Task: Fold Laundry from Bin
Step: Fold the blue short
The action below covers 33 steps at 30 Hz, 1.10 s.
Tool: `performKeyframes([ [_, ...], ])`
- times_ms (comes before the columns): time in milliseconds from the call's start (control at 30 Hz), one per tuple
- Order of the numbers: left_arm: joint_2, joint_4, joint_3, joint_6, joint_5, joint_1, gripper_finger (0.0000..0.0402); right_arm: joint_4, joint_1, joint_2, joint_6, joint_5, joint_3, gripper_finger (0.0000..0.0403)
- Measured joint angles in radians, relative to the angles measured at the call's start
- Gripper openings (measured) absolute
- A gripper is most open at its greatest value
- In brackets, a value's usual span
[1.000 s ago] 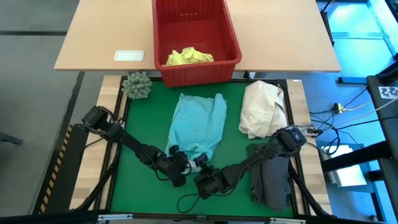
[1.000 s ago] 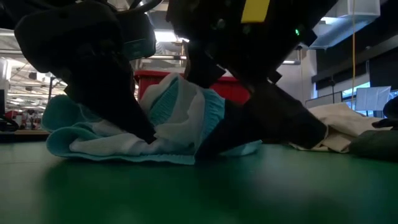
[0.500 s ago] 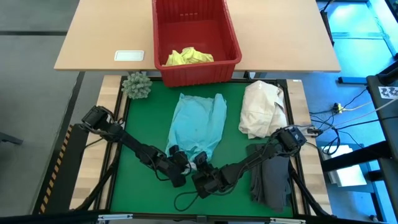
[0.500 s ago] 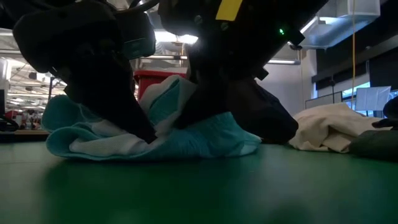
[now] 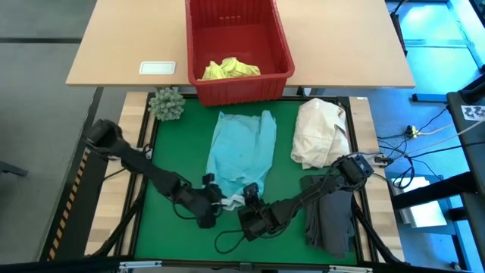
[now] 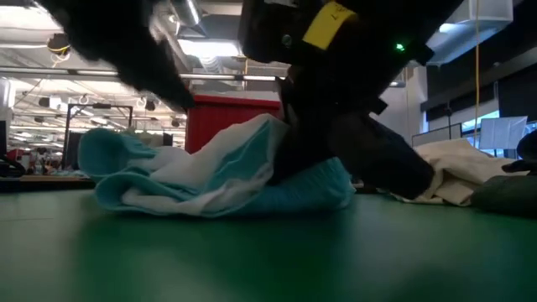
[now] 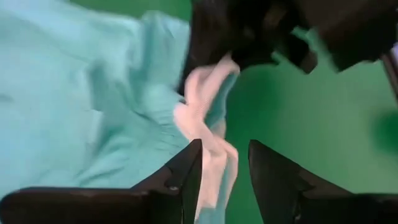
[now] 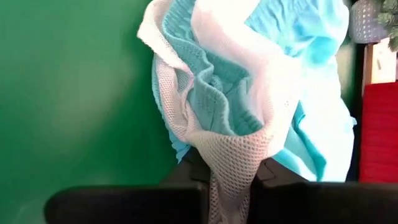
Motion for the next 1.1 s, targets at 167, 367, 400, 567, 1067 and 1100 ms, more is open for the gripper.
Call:
performKeyframes([
  [167, -0.156, -0.064, 0.000, 0.108, -0.186, -0.065, 0.0127, -0.006, 0.041, 0.000, 0.025, -0.019, 0.000, 0.0028],
  [367, -0.247, -0.193, 0.000, 0.212, -0.464, -0.064, 0.0127, 0.026, 0.095, -0.001, 0.026, -0.041, 0.000, 0.0028],
  [400, -0.248, -0.209, 0.000, 0.222, -0.465, -0.048, 0.0127, 0.037, 0.102, -0.002, 0.026, -0.046, 0.000, 0.0028],
  [567, -0.230, -0.236, -0.026, 0.246, -0.406, 0.062, 0.0127, 0.118, 0.131, -0.035, 0.026, -0.099, -0.002, 0.0028],
  [1067, -0.199, 0.036, -0.209, 0.355, -0.201, 0.188, 0.0112, 0.729, 0.168, -0.216, 0.074, -0.201, -0.366, 0.0028],
  [1100, -0.199, 0.060, -0.218, 0.359, -0.184, 0.188, 0.0107, 0.799, 0.168, -0.232, 0.079, -0.200, -0.412, 0.0028],
])
